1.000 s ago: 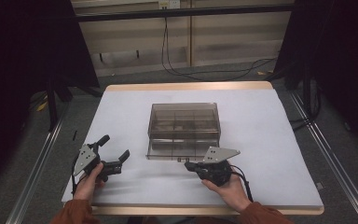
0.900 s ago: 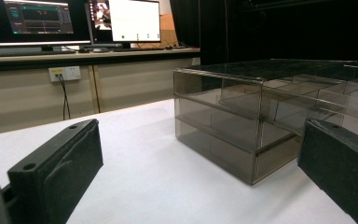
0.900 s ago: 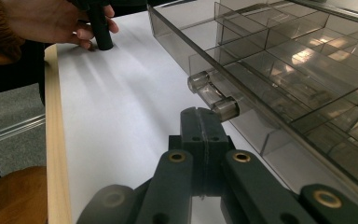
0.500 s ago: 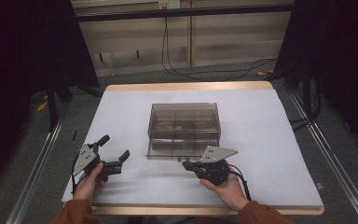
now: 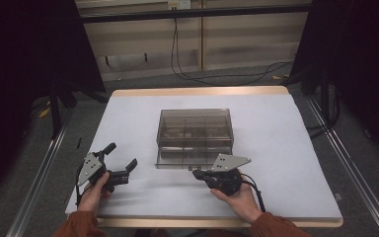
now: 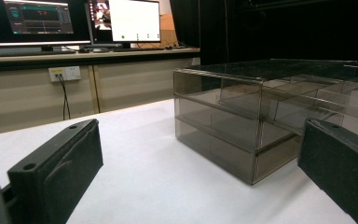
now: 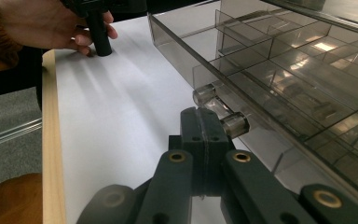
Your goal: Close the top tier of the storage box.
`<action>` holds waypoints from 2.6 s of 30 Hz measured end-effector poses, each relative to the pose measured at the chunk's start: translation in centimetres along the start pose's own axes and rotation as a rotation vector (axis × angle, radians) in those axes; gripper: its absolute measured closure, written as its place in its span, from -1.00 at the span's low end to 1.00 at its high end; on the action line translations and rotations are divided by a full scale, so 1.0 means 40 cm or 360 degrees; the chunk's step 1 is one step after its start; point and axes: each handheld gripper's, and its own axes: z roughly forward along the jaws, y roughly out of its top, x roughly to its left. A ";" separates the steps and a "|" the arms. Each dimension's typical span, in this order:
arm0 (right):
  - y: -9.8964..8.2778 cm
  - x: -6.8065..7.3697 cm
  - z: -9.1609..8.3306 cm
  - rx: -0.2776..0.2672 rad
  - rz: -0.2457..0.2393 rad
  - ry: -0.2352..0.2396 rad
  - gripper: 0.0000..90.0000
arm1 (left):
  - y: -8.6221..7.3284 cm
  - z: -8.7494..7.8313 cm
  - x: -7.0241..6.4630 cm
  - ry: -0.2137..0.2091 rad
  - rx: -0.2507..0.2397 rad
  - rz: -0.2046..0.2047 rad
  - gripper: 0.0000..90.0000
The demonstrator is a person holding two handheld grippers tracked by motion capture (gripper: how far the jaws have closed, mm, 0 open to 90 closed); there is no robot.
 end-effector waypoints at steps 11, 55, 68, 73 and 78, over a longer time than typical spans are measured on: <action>0.001 -0.003 0.001 -0.0001 0.0005 0.0000 1.00 | 0.000 0.000 0.000 0.0001 -0.0001 -0.0002 -1.00; 0.011 -0.008 0.005 -0.0029 0.0024 -0.0048 1.00 | 0.000 0.000 0.000 0.0001 0.0000 -0.0001 -1.00; 0.011 -0.009 0.005 -0.0030 0.0027 -0.0040 1.00 | 0.000 0.000 0.000 0.0000 0.0000 -0.0002 -1.00; 0.013 -0.014 0.006 -0.0031 0.0028 -0.0044 1.00 | 0.000 0.000 0.000 0.0001 -0.0001 -0.0002 -1.00; 0.015 -0.016 0.011 -0.0034 0.0036 -0.0049 1.00 | 0.000 0.000 0.000 0.0000 -0.0001 -0.0002 -1.00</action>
